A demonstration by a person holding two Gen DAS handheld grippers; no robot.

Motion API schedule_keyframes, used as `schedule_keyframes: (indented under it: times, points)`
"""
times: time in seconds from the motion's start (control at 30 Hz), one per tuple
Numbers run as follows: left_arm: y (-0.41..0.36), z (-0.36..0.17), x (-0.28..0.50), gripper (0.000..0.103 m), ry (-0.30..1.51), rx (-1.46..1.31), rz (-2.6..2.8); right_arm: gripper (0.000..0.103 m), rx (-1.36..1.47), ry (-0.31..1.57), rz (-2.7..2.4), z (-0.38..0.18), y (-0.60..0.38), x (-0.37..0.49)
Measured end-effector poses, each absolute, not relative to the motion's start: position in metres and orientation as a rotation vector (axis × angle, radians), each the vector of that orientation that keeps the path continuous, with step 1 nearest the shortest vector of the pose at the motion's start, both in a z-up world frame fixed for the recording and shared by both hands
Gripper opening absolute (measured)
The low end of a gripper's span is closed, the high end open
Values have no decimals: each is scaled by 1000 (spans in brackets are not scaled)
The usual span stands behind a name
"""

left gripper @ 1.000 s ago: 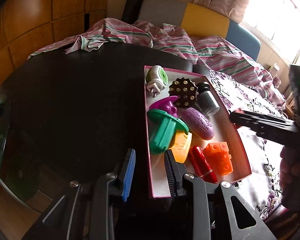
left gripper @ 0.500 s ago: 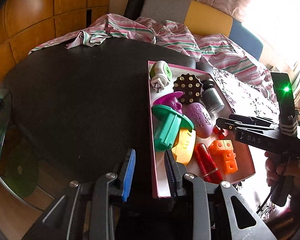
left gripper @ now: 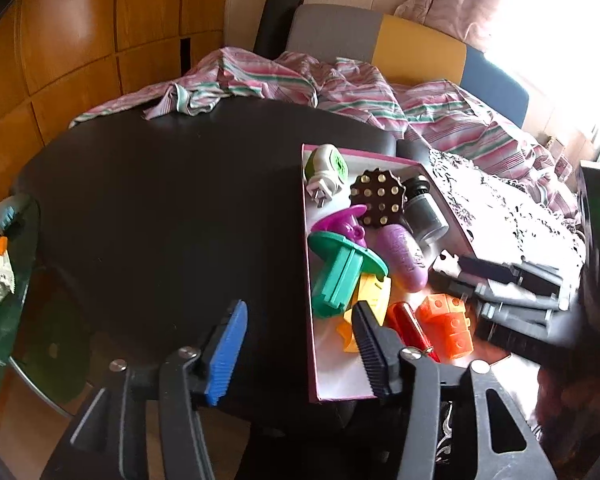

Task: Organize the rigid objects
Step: 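Carry the red puzzle piece into the tray and open the right tool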

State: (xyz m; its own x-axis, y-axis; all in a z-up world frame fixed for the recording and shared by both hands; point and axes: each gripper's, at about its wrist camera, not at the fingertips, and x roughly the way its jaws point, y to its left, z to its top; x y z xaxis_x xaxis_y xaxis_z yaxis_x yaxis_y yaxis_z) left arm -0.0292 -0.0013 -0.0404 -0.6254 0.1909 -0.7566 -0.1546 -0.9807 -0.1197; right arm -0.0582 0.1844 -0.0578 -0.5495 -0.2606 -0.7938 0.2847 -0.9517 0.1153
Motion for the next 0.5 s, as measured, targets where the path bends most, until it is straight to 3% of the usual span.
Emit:
schedule_keyframes:
  times: [0.23, 0.5]
  points:
    - [-3, -33, -23, 68, -38, -1217, 2710, 46, 1313, 107, -2497, -73, 169, -44]
    - [-2, -30, -20, 83, -33, -1206, 2750, 46, 1331, 65, -2564, -72, 184, -41]
